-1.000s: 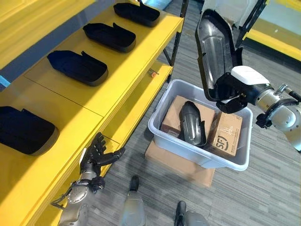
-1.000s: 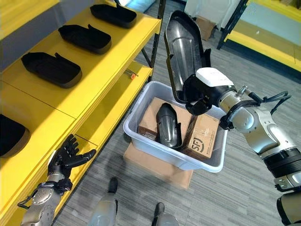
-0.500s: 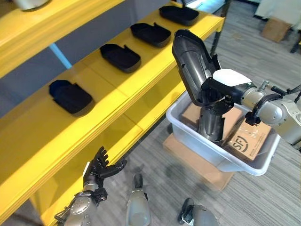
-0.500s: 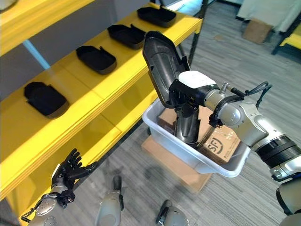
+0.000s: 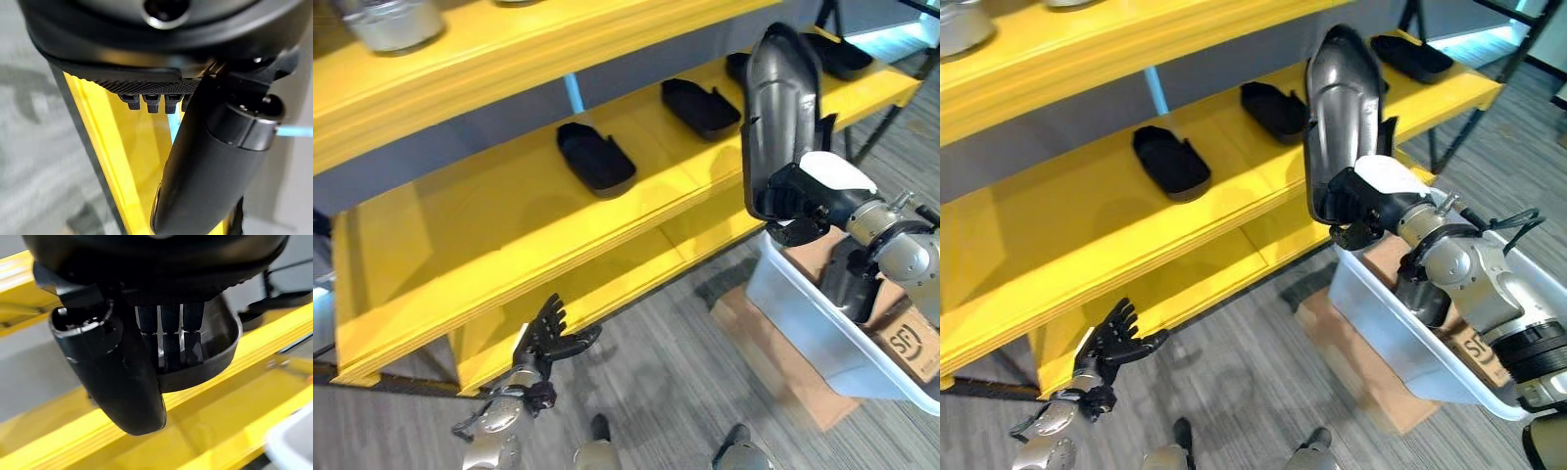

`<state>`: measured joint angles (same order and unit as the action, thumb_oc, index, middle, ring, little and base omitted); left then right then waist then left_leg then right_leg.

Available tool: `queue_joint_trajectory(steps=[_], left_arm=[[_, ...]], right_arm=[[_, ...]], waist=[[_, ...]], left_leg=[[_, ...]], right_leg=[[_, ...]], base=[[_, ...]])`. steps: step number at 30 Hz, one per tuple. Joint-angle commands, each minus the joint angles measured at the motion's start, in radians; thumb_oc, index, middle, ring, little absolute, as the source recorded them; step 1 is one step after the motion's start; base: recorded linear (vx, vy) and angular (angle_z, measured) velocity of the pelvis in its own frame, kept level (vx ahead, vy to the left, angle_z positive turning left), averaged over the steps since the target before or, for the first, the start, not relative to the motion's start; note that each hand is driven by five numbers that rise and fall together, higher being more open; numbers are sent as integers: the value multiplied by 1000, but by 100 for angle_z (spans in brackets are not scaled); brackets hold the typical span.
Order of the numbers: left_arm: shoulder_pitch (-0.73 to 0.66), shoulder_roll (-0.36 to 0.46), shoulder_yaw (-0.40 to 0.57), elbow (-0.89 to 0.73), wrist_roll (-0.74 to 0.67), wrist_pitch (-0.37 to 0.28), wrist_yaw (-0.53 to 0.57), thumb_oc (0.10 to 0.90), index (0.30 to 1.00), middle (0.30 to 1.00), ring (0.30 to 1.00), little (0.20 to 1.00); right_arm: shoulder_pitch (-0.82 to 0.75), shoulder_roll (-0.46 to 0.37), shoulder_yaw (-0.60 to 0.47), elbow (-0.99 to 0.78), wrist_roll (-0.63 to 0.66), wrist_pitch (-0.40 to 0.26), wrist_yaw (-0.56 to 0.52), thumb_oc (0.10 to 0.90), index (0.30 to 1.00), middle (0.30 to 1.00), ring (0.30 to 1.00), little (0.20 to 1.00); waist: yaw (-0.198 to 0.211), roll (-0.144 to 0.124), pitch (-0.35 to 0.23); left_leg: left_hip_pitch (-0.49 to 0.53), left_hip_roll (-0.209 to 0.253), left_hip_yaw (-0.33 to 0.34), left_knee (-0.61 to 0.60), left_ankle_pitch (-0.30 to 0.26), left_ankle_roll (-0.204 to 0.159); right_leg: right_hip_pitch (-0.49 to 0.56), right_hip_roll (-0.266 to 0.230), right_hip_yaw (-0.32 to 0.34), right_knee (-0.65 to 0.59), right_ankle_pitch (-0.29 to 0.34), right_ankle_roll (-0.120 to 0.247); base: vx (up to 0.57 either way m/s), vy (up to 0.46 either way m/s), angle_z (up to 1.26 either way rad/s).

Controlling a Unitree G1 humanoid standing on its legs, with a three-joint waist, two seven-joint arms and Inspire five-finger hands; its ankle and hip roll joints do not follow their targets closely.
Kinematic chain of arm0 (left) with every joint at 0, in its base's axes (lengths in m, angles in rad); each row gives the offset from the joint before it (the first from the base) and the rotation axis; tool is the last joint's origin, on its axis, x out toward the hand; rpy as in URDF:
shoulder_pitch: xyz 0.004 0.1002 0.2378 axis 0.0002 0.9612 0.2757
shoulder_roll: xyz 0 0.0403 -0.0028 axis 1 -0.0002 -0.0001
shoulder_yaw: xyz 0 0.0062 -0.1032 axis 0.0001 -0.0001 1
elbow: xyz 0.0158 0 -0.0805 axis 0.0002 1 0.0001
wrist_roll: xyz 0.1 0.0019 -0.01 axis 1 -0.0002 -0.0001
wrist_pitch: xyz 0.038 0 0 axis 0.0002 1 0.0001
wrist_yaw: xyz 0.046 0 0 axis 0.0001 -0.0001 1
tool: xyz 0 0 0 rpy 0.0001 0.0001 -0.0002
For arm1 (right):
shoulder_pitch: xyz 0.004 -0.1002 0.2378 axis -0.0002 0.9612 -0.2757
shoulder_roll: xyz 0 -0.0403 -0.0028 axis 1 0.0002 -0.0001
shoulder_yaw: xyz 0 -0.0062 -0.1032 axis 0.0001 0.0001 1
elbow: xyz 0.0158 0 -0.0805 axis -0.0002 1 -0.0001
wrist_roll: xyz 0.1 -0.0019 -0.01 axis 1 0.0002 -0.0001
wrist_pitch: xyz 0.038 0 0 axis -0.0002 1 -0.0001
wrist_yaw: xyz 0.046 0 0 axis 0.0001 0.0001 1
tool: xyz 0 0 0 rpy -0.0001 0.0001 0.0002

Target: Move parts from the plastic box to the shelf.

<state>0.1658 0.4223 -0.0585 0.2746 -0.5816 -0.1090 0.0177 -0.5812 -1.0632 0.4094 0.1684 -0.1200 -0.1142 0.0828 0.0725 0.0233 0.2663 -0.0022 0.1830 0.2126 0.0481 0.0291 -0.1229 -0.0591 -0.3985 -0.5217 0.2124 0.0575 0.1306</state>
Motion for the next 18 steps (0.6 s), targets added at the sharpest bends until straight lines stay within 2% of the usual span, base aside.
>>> queue_joint_trajectory(steps=[1, 6, 12, 17, 18], left_arm=[[-31, 21, 13, -98, 36, -79, -12, 900, 1000, 1000, 1000, 1000], [-11, 16, 37, -108, 41, -82, -8, 900, 1000, 1000, 1000, 1000], [0, 8, 46, -114, 52, -81, -10, 900, 1000, 1000, 1000, 1000], [6, 24, 57, -129, 54, -83, -9, 900, 1000, 1000, 1000, 1000], [3, 35, 61, -131, 54, -85, -5, 900, 1000, 1000, 1000, 1000]], right_arm=[[-110, -24, -126, -23, -25, -34, -93, 400, 300, 300, 300, 300], [-104, -5, -130, -17, -39, -34, -91, 400, 300, 300, 300, 300], [-111, 16, -123, -4, -40, -32, -87, 400, 300, 300, 300, 300], [-163, 30, -82, 31, -49, -23, -93, 400, 300, 300, 300, 300], [-192, 36, -66, 44, -47, -21, -97, 400, 300, 300, 300, 300]], waist=[[-6, -32, -79], [11, -60, -98], [27, -80, -108], [49, -103, -108], [65, -115, -97]], left_leg=[[7, 107, -35, 34, -60, -25], [2, 89, -40, 34, -76, -21], [-8, 81, -47, 41, -83, -18], [-26, 61, -54, 53, -102, -10], [-56, 49, -68, 103, -126, -2]], right_leg=[[20, 13, 36, 12, -44, 40], [43, 0, 12, -18, -13, 62], [61, -1, 1, -44, 6, 73], [69, -8, -4, -90, 56, 93], [73, -18, -3, -103, 80, 101]], base=[[43, 68, 3], [49, 48, 10], [44, 26, 4], [22, 56, 11], [5, 97, 3]])
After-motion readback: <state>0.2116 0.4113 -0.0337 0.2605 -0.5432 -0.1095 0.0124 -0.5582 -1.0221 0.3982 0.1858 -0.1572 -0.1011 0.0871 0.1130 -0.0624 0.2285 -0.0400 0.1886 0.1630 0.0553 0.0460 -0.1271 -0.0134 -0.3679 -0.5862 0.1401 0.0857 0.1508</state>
